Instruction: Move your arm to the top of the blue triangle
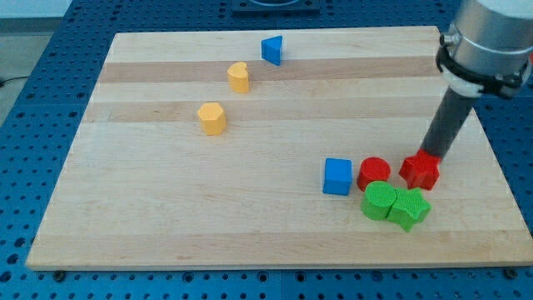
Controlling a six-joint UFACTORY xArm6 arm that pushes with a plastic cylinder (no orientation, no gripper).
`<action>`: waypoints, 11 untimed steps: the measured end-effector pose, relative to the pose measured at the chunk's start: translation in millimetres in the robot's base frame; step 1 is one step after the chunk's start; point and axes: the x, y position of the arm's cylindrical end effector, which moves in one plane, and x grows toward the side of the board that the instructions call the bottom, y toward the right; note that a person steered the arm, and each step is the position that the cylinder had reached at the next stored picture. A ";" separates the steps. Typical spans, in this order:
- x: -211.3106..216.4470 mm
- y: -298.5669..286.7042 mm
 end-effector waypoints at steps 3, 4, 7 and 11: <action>-9.8 -11.7; -60.3 -10.9; -246.8 -72.4; -232.5 -181.5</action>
